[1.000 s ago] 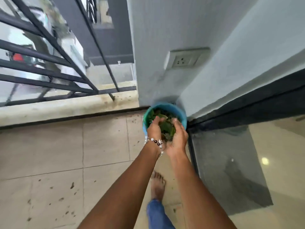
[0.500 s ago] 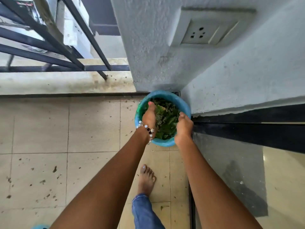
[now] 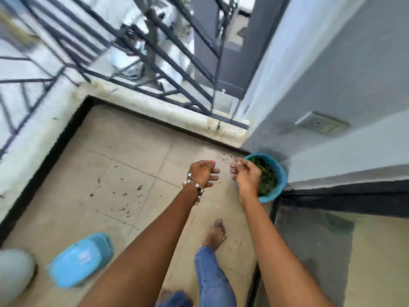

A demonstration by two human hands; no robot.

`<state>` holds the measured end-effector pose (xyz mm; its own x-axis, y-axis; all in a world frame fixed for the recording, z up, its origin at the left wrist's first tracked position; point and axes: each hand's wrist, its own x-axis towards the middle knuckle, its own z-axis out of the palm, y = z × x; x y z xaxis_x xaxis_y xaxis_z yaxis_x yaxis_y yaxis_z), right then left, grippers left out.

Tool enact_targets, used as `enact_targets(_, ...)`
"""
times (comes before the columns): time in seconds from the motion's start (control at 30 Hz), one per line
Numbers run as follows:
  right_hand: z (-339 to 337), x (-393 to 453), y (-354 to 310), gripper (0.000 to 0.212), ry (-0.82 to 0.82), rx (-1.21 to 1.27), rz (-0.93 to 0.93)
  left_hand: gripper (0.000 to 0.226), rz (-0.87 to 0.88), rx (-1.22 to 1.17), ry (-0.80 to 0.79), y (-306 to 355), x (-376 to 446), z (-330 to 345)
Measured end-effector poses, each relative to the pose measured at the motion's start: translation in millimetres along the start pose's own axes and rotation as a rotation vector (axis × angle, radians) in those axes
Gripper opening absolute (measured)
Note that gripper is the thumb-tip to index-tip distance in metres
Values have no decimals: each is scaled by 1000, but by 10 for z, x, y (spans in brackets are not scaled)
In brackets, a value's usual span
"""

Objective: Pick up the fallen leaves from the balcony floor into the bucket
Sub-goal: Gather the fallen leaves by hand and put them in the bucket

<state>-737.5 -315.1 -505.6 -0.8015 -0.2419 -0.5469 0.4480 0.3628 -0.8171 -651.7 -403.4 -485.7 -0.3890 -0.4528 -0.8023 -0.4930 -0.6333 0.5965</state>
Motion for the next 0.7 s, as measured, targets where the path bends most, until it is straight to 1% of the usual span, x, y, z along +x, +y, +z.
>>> enact_targets(0.1,466,-794,-346,21,-119,-76,-117,8,105,-70,95,94,-704,-824)
enact_targets(0.17,787,-1394,-517,22,-224,-115,-186,9,184,-107,188,67,-1231,-1425)
enact_targets(0.27,1263,-2262,-707,18,-382,-166,-292,9,270,-177,311,-31,-2004,-2256)
enact_targets(0.37,1780,-3230,-739,18,-581,-240,-377,10,317,-321,463,-323,-2803,-3097)
enact_targets(0.43,2033,-3752,-718,18,-701,-280,-421,12,356,-392,554,-508,-3230,-3477)
enact_targets(0.53,2390,-4683,-564,17,-935,-335,-469,11,388,-487,735,-962,-3921,-4008)
enact_targets(0.6,2563,-5155,-449,15,-1055,-368,-497,12,390,-545,818,-1218,-4275,-4236)
enact_targets(0.7,2790,-5976,-173,16,-1305,-454,-530,17,394,-654,1025,-1782,-4876,-4543)
